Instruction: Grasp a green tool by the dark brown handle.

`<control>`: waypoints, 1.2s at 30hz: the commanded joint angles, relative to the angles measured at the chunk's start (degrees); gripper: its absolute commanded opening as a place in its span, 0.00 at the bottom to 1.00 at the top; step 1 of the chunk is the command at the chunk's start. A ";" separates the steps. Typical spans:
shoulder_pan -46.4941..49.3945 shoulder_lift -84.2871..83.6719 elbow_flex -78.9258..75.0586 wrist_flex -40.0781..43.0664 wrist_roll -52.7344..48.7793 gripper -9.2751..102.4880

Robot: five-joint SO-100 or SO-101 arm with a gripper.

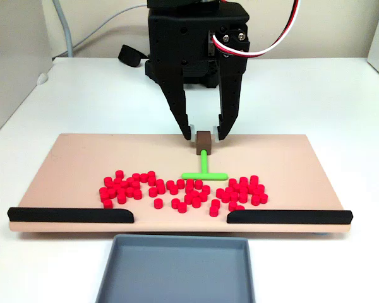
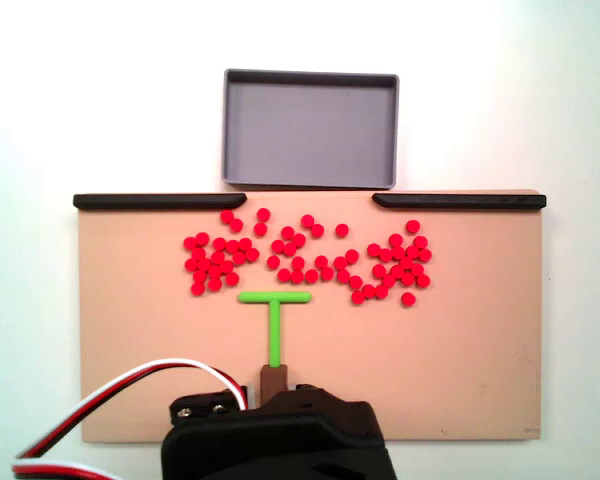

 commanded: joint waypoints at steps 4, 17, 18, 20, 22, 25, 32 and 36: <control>-0.62 0.97 -1.23 -0.26 0.18 0.20; -0.26 0.18 -1.23 -0.97 -0.35 0.18; -0.26 0.09 -1.23 -0.97 -0.35 0.18; -0.35 0.00 -1.23 -0.97 -0.35 0.18; -0.35 -0.09 -1.23 -0.97 -0.35 0.18; -0.44 -0.18 -1.23 -0.97 -0.44 0.18; -0.62 -0.18 -1.23 -0.97 -0.53 0.16; -0.62 -0.26 -1.23 -0.97 -0.70 0.12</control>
